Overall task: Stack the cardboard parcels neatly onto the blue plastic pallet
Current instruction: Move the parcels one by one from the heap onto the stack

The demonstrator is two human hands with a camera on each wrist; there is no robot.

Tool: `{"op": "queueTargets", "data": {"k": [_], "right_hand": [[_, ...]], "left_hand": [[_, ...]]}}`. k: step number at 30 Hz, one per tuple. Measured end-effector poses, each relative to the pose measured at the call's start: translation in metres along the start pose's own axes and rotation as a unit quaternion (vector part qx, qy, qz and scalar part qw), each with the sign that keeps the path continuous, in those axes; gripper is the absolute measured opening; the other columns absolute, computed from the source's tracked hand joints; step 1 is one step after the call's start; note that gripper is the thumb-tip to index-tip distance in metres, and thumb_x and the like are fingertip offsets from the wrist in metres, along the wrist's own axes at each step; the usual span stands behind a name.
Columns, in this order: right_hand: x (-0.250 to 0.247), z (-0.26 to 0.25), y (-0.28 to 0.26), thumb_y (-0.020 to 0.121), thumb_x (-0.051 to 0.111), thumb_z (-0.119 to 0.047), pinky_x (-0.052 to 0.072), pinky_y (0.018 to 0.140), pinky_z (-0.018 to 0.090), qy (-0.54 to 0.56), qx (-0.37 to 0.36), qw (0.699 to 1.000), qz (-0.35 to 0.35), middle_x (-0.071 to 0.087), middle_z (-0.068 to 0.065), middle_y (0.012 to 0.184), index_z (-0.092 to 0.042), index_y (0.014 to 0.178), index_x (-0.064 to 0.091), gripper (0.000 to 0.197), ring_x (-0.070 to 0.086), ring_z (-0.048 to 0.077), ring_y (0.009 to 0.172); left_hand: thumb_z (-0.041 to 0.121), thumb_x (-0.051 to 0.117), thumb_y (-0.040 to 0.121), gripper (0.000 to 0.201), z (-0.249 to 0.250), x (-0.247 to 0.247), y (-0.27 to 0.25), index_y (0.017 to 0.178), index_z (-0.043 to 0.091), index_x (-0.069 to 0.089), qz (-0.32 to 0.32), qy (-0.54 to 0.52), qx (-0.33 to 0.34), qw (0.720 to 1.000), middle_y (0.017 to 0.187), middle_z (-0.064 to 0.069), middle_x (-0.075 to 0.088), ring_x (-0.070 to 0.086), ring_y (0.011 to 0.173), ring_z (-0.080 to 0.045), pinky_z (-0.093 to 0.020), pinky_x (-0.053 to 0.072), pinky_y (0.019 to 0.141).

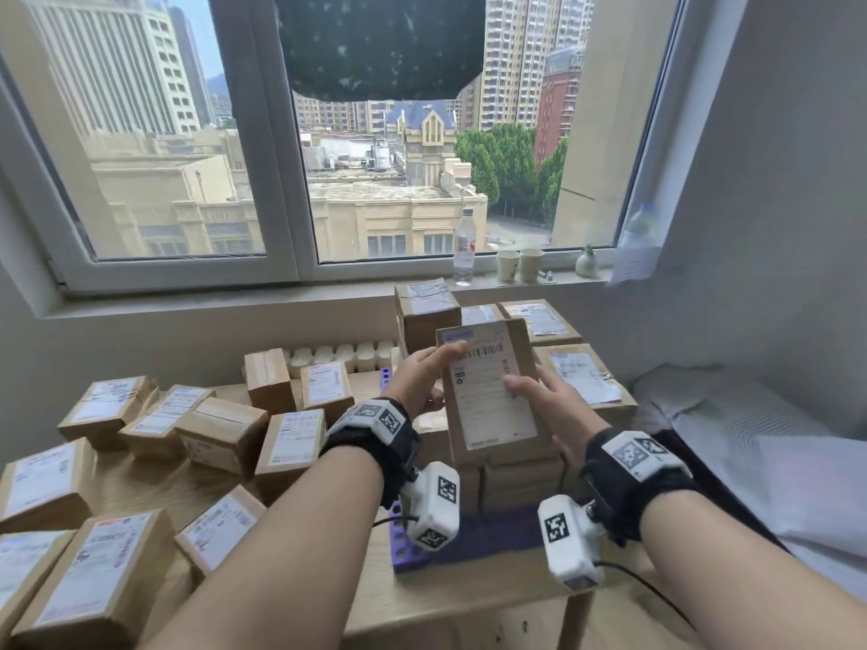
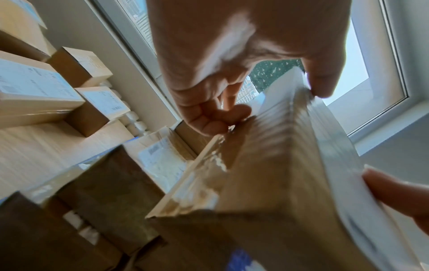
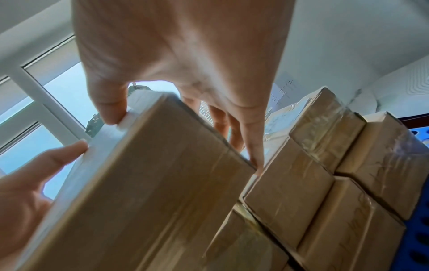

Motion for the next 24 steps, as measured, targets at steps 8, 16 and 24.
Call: {"op": "queueTargets", "data": {"k": [8,16,24], "right_hand": [[-0.044,-0.019,0.048,0.067,0.076,-0.055,0.058,0.083,0.043,-0.004,0.003,0.998,0.061,0.067,0.010,0.120,-0.012,0.131,0.055,0.080,0.067,0.024,0.106],[-0.061,-0.048,0.116,0.090,0.064,-0.037,0.057,0.079,0.043,-0.019,-0.003,0.996,0.093,0.069,0.010,0.106,-0.014,0.111,0.060,0.032,0.067,0.025,0.093],[-0.061,-0.053,0.195,0.081,0.067,-0.051,0.052,0.060,0.029,0.009,0.025,0.995,0.096,0.072,0.010,0.106,-0.012,0.122,0.060,0.057,0.069,0.022,0.090]], "left_hand": [[0.031,0.056,0.094,0.018,0.029,0.017,0.057,0.092,0.016,0.065,0.001,0.009,0.014,1.000,0.085,-0.004,0.065,0.053,0.059,-0.016,-0.022,0.045,0.054],[0.031,0.062,0.092,0.014,0.048,0.010,0.134,0.096,0.018,0.067,-0.009,-0.001,0.011,1.000,0.104,-0.009,0.069,0.054,0.059,-0.018,-0.030,0.053,0.064],[0.042,0.062,0.091,0.047,0.065,-0.023,0.209,0.122,0.007,0.064,0.034,0.051,0.025,0.998,0.118,-0.009,0.065,0.062,0.081,-0.020,-0.030,0.053,0.072]]}}
Point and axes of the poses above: each hand's wrist, its own y-axis towards the middle knuckle, its own x-axis out of the palm, z = x × y, the point moved 8 cm from there along y, towards the middle knuckle
